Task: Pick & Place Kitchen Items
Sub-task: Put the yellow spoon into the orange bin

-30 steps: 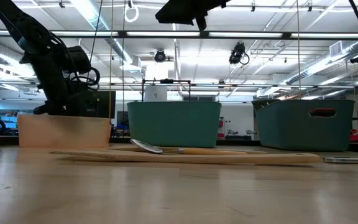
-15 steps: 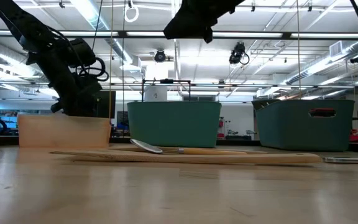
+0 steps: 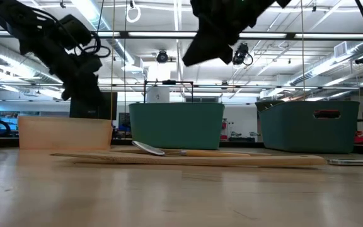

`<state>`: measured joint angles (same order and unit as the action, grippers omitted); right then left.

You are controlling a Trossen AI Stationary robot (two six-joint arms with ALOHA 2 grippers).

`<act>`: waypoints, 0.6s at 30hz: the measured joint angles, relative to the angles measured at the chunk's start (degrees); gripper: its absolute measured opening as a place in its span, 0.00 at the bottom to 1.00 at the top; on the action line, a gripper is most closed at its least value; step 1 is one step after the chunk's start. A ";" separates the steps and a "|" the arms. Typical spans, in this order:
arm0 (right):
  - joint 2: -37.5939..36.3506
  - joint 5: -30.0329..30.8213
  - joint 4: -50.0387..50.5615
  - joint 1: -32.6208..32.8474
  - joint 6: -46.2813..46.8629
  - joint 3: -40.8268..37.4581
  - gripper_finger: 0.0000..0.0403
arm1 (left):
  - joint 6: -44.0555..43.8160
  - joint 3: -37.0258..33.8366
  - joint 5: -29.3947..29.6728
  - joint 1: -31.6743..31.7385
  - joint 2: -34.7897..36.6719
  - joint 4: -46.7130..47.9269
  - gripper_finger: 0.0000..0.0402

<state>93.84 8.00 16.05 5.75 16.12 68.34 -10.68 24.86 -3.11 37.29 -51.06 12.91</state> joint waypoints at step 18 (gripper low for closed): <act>-0.02 -0.06 -10.25 5.98 6.36 -8.44 0.20 | -0.68 0.02 -2.18 -10.40 5.54 -1.01 0.30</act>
<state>93.82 7.94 5.81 11.74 22.47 59.90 -11.35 24.88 -5.29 26.89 -45.53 11.90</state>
